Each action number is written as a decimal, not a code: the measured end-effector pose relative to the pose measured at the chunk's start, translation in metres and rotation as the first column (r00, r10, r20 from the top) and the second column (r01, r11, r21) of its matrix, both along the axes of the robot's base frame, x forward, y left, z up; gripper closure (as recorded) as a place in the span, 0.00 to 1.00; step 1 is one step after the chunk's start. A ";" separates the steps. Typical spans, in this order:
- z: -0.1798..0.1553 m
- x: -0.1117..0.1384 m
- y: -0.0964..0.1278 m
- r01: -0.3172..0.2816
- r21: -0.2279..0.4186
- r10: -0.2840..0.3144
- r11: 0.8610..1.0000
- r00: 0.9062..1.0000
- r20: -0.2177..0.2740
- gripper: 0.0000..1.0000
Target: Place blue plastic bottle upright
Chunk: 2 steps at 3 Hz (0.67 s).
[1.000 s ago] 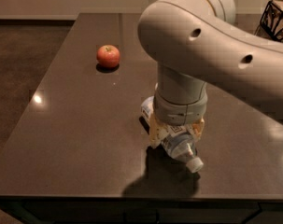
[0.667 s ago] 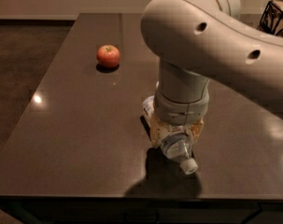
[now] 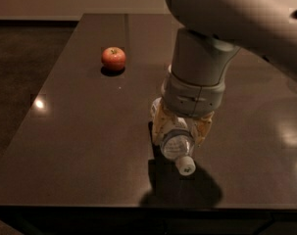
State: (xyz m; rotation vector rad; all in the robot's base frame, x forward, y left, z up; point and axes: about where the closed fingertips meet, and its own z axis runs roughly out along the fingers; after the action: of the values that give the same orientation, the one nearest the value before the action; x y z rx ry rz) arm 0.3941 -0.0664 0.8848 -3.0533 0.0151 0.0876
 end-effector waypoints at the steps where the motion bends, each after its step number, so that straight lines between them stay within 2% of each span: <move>1: 0.020 0.003 0.014 0.153 0.091 -0.145 0.984 0.985 -0.097 1.00; 2: 0.040 0.010 0.028 0.331 0.164 -0.293 0.929 0.931 -0.219 1.00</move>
Offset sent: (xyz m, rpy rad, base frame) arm 0.0023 0.0309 0.0716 0.2497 0.4194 -0.5859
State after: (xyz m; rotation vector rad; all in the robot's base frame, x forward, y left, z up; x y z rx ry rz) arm 0.4040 -0.0388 0.9251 -2.7883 0.4772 0.3370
